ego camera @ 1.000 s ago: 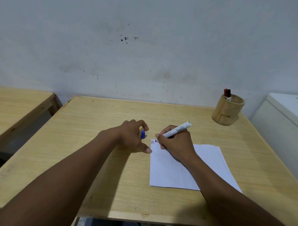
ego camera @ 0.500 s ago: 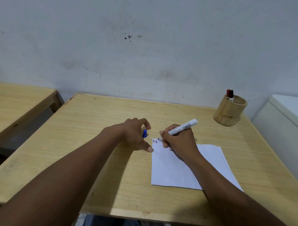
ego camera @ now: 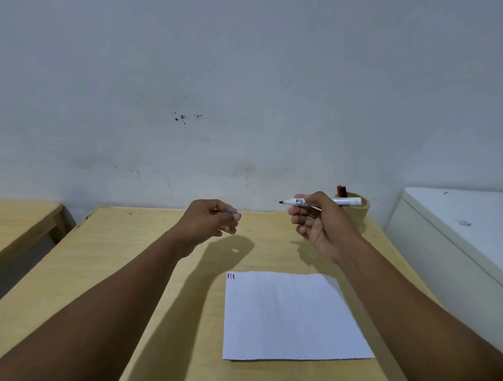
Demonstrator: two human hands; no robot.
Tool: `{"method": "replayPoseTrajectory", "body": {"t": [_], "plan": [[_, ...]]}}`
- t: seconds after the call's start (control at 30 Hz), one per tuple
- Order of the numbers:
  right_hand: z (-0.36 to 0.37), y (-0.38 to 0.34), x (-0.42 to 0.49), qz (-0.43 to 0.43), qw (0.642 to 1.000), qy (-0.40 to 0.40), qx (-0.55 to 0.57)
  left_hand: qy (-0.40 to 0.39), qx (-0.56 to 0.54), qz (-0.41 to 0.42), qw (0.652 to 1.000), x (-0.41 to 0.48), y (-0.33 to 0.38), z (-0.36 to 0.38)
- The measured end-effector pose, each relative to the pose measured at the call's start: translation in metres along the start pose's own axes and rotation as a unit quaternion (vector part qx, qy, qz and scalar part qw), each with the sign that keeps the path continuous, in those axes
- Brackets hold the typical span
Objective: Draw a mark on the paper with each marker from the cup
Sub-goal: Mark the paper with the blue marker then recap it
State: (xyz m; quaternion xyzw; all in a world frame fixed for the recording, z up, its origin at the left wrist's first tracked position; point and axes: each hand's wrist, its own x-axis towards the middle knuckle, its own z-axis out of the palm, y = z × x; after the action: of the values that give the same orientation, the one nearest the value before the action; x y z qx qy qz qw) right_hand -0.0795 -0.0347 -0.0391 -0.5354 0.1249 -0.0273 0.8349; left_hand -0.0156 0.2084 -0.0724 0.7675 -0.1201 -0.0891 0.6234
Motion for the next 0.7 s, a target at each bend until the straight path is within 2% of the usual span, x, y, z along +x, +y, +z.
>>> {"method": "replayPoseTrajectory", "body": {"t": [0.1, 0.3, 0.53, 0.7], "plan": [[-0.010, -0.020, 0.003, -0.026, 0.999, 0.009, 0.024, -0.040, -0.121, 0.000, 0.992, 0.015, 0.029, 0.028], [-0.030, -0.040, 0.006, -0.061, 0.998, 0.026, 0.019, -0.079, -0.204, -0.014, 0.976, 0.038, 0.060, 0.086], [-0.052, -0.055, 0.015, -0.095, 0.995, 0.031, -0.019, -0.124, -0.201, -0.012, 0.972, 0.057, 0.075, 0.125], [-0.059, -0.059, 0.028, -0.093, 0.996, 0.015, 0.000, -0.117, -0.172, 0.013, 0.978, 0.075, 0.084, 0.134]]}}
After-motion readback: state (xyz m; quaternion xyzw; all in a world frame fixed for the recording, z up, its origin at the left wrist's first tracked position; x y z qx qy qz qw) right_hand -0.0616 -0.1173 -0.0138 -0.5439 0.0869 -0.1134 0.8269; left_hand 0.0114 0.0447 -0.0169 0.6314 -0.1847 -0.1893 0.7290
